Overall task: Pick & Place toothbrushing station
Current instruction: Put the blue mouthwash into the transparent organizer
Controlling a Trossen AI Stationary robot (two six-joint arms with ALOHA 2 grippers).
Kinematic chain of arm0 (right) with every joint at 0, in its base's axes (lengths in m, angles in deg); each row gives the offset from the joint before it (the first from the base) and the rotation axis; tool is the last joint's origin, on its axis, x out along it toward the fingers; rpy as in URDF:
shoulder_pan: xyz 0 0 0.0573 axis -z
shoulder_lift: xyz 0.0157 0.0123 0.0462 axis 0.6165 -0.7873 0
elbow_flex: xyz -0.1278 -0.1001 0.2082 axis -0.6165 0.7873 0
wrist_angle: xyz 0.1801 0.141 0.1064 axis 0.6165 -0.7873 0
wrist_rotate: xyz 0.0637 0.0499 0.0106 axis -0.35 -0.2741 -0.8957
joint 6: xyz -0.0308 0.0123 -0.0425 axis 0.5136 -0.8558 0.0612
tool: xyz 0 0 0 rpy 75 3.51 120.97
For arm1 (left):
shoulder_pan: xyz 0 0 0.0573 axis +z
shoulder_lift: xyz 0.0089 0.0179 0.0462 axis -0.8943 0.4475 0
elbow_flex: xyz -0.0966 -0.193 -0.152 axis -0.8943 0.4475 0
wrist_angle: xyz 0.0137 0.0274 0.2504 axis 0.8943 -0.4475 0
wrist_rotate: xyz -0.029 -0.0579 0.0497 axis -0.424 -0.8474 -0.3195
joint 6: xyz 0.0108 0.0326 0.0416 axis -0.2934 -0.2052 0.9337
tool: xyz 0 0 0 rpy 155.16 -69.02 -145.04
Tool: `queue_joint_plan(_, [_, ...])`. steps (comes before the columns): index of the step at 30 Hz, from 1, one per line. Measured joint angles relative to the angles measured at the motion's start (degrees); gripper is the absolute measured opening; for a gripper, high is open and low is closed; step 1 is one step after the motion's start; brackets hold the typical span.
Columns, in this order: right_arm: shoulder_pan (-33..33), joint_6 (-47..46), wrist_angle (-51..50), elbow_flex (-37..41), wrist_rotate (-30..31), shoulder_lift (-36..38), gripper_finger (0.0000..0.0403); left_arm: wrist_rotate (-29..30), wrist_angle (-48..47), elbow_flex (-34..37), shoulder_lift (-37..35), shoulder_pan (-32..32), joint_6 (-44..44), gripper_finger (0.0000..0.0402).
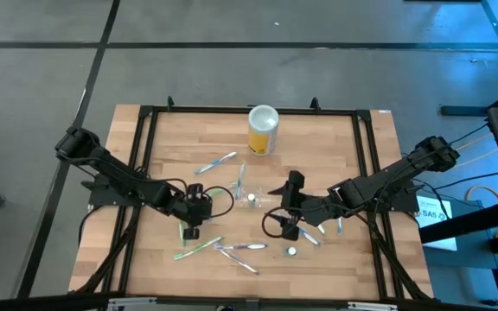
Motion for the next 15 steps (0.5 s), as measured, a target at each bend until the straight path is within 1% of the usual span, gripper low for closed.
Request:
queue_joint_plan(4, [0.0, -1.2, 0.0, 0.0, -0.4, 0.0, 0.0300, -0.1, -2.1, -1.8, -1.1, 0.0, 0.0, 0.0088])
queue_joint_plan(8, [0.0, -2.2, 0.0, 0.0, -0.5, 0.0, 0.0285, 0.0, -7.5, -6.7, -2.5, 0.0, 0.8, 0.0088])
queue_joint_plan(11, [0.0, -2.2, 0.1, 0.0, -0.5, 0.0, 0.0273, 0.8, -10.3, -11.2, -2.9, -0.3, 3.3, 0.0088])
queue_joint_plan(15, [0.0, -2.4, 1.4, 0.0, -1.5, -0.5, 0.0258, 1.1, -9.9, -16.2, -2.9, -0.3, 8.2, 0.0088])
